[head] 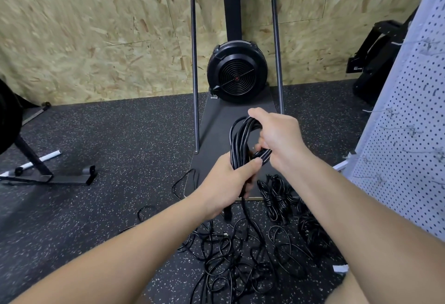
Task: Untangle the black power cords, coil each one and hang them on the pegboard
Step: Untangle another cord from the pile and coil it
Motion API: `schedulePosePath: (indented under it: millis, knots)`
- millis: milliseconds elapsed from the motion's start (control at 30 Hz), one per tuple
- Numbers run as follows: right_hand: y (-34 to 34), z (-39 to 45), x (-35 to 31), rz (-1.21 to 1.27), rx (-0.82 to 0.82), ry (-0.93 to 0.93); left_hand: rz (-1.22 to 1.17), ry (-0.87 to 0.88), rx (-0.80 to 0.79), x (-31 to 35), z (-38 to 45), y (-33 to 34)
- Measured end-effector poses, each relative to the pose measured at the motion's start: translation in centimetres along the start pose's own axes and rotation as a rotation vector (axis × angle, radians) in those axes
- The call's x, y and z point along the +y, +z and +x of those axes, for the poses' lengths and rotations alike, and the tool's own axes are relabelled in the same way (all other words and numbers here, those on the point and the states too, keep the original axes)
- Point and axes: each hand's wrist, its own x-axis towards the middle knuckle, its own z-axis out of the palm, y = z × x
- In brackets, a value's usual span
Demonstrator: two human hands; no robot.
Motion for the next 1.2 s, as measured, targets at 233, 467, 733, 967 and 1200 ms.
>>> schedulePosePath:
  millis: [233, 467, 733, 967, 1200]
  knots:
    - [-0.9, 0.3, 0.1, -0.002, -0.076, 0.003, -0.255, -0.173, -0.225, 1.0, -0.1, -1.3]
    - [-0.7, 0.0, 0.1, -0.007, -0.131, 0.019, -0.067, -0.131, -0.386, 1.8, -0.2, -1.9]
    - [-1.7, 0.7, 0.9, -0.016, -0.467, 0.054, -0.143, -0.093, -0.170, 0.2, 0.3, -2.0]
    - [-3.1, -3.2, 3.9, -0.509, -0.905, 0.118, -0.283, -0.099, 0.120, -0.1, 2.9, -6.5]
    - [-4.3, -3.1, 3.3, -1.032, -0.726, -0.480, -0.338, -0.188, 0.143, -1.0, 2.5, -6.7]
